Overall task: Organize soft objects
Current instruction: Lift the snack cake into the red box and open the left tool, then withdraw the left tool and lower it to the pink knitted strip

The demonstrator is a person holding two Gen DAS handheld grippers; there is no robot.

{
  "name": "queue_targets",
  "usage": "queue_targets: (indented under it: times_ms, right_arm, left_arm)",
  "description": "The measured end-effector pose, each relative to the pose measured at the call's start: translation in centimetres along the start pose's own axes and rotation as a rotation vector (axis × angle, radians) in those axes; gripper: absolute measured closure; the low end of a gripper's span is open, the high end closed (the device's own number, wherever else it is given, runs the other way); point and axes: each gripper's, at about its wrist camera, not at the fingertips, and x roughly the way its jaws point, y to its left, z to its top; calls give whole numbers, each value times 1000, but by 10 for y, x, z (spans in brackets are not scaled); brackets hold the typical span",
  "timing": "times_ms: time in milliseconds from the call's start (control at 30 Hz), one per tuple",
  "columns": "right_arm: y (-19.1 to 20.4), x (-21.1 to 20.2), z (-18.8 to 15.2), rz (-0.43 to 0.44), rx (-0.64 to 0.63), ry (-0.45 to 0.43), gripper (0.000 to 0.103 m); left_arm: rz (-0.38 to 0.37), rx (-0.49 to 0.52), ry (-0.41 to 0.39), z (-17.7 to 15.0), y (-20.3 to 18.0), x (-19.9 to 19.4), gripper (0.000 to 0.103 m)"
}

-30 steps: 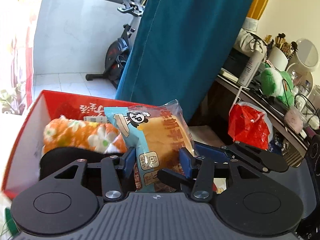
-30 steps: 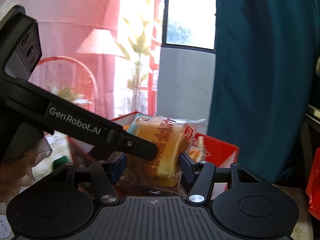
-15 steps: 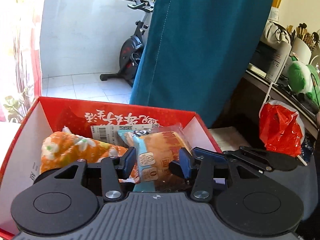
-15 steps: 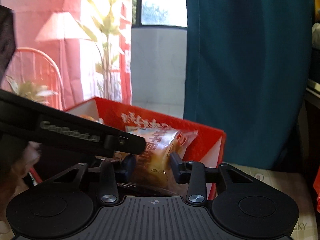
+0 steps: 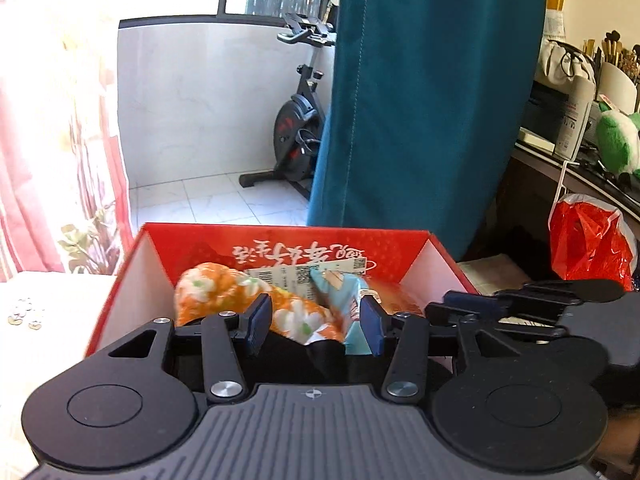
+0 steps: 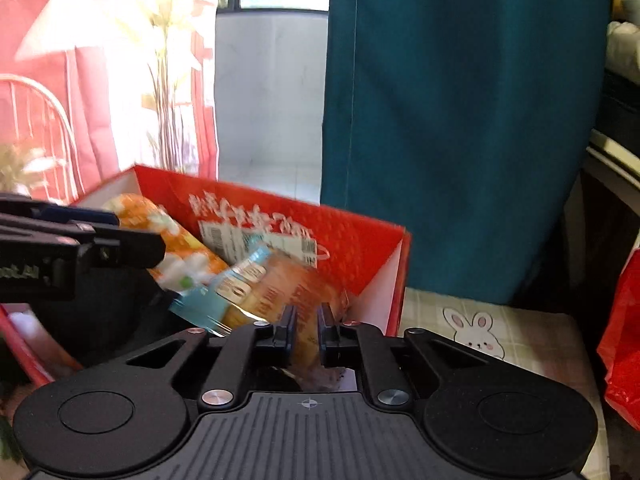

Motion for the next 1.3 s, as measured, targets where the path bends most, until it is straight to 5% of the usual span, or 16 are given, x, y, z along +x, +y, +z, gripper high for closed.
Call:
queue_targets:
  times_ms: [200,267,400,467,600,833,1000,1300]
  right_arm:
    - [1,-40,-9,59,-6,-117,75]
    - [0,-56,-15,70,40,-163,54]
    - [7,-82,-30,60,80,-204,43]
    - [13,-93,-39,53,79,-221,24]
    - [28,-111,-54,53,15,-263,0]
    - [44,-134,-77,65,-2,-263,0]
    - [53,-145,-97,74,-2,-302,0]
    - [56,-138,-119,57,41,-278,0]
  left_arm:
    - [11,4,-36,-7,1,-33,36]
    - [13,-1,-50,-12,2,-46,26]
    - [30,0,-60,-29,4,-67,13]
    - [50,-3,-54,-40,4,-75,3]
    - [77,-2,-43,-60,8,-91,0]
    - [119,-7,-42,-77,16,-115,0]
    - [206,84,-46,-86,7,-123,0]
    - [160,28,-19,-103,19,-124,0]
